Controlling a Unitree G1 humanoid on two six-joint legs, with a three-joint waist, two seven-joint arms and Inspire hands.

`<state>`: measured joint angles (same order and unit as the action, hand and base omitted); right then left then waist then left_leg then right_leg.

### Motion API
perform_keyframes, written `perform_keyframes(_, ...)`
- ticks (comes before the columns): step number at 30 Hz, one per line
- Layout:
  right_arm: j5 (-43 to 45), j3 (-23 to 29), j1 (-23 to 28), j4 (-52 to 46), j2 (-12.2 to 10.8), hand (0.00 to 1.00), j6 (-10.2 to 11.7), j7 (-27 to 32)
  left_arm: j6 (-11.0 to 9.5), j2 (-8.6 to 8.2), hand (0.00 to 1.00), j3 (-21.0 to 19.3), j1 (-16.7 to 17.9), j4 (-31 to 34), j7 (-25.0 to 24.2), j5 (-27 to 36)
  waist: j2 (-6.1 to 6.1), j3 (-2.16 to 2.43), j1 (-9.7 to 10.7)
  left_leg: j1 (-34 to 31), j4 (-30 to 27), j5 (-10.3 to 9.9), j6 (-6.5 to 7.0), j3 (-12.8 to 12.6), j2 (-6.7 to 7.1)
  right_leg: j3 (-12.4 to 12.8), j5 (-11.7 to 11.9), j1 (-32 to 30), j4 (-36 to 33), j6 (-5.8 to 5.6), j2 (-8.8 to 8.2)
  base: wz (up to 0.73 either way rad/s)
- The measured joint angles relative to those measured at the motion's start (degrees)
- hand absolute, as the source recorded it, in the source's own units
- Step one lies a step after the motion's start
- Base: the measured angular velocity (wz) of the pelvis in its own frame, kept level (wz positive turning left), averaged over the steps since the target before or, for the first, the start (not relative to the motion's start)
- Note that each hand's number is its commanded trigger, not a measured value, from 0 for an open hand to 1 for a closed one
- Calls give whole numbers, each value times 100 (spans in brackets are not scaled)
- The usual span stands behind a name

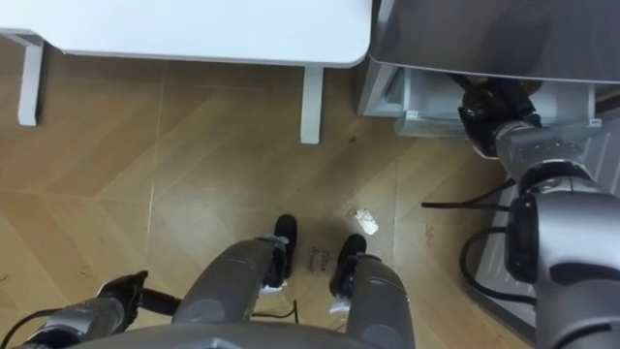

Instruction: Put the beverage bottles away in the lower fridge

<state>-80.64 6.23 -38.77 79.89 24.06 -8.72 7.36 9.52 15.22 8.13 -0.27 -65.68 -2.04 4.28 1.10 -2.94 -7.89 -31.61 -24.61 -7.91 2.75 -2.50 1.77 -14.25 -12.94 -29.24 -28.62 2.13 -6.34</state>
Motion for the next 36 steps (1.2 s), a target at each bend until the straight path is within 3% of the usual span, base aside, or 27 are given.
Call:
perform_keyframes(11, -37, -43, 0, -72, 53, 0, 57, -74, 4, 1, 0, 1, 10, 23, -107, -6, -12, 11, -58, -42, -129, -2, -2, 6, 19, -9, -68, -83, -227, 32, -56, 1)
perform_keyframes(16, -36, -48, 0, -83, 53, 0, 60, -74, 3, 1, 0, 0, 13, 28, -100, -6, -55, 51, -59, -63, -193, -1, -4, 7, 13, -13, -74, -95, -309, 43, -58, 0)
perform_keyframes(36, 124, -65, 49, -50, 53, 0, -12, -198, -3, 15, 0, 2, 62, 37, -103, 0, -36, 61, -20, 62, -249, 0, -3, 1, 5, -14, -66, 49, -285, 45, -65, 0)
